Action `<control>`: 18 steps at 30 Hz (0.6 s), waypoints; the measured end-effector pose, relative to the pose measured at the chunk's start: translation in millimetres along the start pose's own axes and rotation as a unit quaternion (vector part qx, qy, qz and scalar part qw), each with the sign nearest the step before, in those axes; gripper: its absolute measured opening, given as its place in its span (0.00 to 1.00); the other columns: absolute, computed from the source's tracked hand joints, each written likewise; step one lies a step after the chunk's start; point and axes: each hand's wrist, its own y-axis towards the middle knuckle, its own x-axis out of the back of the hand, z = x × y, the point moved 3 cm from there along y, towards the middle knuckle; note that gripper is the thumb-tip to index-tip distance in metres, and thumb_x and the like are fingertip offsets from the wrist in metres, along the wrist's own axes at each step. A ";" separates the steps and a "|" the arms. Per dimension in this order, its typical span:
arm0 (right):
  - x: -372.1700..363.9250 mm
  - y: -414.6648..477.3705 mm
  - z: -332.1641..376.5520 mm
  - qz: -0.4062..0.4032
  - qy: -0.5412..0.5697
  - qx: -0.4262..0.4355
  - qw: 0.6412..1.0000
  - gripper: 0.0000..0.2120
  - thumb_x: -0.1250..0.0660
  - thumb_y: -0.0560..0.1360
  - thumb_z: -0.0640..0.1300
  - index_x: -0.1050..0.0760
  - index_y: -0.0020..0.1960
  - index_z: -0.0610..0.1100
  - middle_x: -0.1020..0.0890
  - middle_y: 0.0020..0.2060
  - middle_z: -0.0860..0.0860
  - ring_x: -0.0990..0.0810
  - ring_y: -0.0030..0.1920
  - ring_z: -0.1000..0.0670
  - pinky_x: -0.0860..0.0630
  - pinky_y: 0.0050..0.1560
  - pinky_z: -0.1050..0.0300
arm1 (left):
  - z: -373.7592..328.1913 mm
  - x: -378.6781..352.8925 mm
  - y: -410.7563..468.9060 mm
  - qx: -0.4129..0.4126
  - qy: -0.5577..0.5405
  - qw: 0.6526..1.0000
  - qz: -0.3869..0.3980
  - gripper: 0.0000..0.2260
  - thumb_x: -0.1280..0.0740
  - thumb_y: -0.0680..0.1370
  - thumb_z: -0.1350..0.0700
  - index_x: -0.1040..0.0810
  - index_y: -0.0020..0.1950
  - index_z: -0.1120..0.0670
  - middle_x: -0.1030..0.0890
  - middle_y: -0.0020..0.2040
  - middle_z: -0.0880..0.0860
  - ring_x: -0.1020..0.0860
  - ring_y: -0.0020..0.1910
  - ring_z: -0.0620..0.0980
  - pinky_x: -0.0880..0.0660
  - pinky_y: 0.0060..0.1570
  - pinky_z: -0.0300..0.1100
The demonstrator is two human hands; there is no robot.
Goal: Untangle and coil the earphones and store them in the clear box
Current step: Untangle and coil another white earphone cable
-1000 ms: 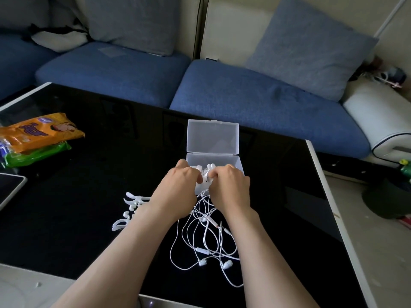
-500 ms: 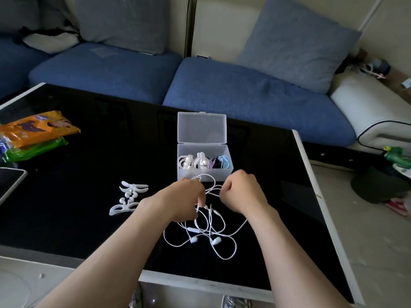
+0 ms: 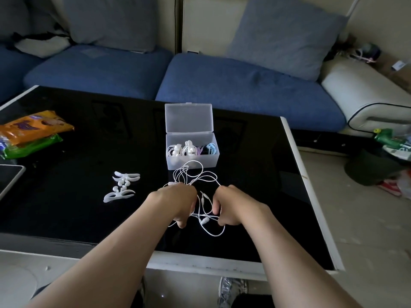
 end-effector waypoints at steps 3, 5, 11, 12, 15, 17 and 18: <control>3.1 -3.4 -3.8 -0.022 0.030 -0.002 0.999 0.09 0.34 0.79 0.39 0.15 0.50 0.46 0.19 0.51 0.47 0.16 0.46 0.44 0.16 0.48 0.52 | -0.2 -2.9 -5.1 0.017 0.019 1.000 0.001 0.23 0.20 0.72 0.57 0.21 0.65 0.48 0.23 0.65 0.55 0.18 0.58 0.57 0.18 0.59 0.54; 10.3 -7.8 -5.4 -0.047 0.072 -0.011 0.996 0.13 0.39 0.79 0.39 0.14 0.49 0.44 0.17 0.47 0.46 0.17 0.39 0.45 0.21 0.37 0.55 | -0.2 -4.8 -9.1 0.028 0.034 0.999 0.004 0.27 0.20 0.73 0.56 0.24 0.69 0.49 0.27 0.72 0.59 0.18 0.59 0.58 0.19 0.59 0.54; 36.9 -25.9 -12.8 -0.210 0.305 -0.017 0.929 0.15 0.43 0.80 0.38 0.19 0.46 0.34 0.14 0.40 0.45 0.12 0.32 0.45 0.15 0.37 0.46 | -0.2 -6.8 -17.2 0.043 0.046 0.998 -0.015 0.21 0.21 0.74 0.54 0.22 0.64 0.52 0.23 0.60 0.51 0.17 0.54 0.54 0.17 0.54 0.49; 41.7 -30.0 -13.0 -0.225 0.363 -0.019 0.904 0.14 0.42 0.81 0.38 0.19 0.46 0.35 0.15 0.42 0.47 0.13 0.31 0.47 0.16 0.34 0.49 | -0.3 -7.6 -17.6 0.044 0.045 0.998 -0.019 0.18 0.22 0.74 0.54 0.22 0.61 0.53 0.22 0.56 0.51 0.17 0.53 0.54 0.18 0.52 0.47; 52.1 -38.3 -12.7 -0.259 0.498 -0.013 0.828 0.13 0.40 0.82 0.39 0.18 0.47 0.38 0.17 0.40 0.46 0.16 0.28 0.47 0.19 0.29 0.54 | -0.3 -10.2 -19.0 0.051 0.050 0.997 -0.037 0.12 0.24 0.76 0.52 0.25 0.53 0.52 0.25 0.47 0.49 0.19 0.50 0.54 0.22 0.45 0.46; 55.6 -38.9 -13.0 -0.284 0.535 -0.005 0.796 0.12 0.40 0.83 0.39 0.18 0.48 0.39 0.19 0.31 0.49 0.19 0.27 0.48 0.22 0.28 0.54 | 0.6 -8.8 -19.1 0.062 0.039 0.995 -0.063 0.12 0.29 0.80 0.47 0.22 0.59 0.51 0.21 0.55 0.51 0.18 0.56 0.56 0.23 0.48 0.47; 57.0 -38.3 -13.0 -0.295 0.549 -0.001 0.782 0.12 0.40 0.83 0.39 0.18 0.49 0.40 0.22 0.26 0.52 0.21 0.25 0.49 0.24 0.27 0.55 | 1.2 -6.7 -18.8 0.067 0.031 0.994 -0.079 0.14 0.32 0.82 0.46 0.22 0.63 0.51 0.20 0.60 0.52 0.19 0.59 0.57 0.24 0.50 0.48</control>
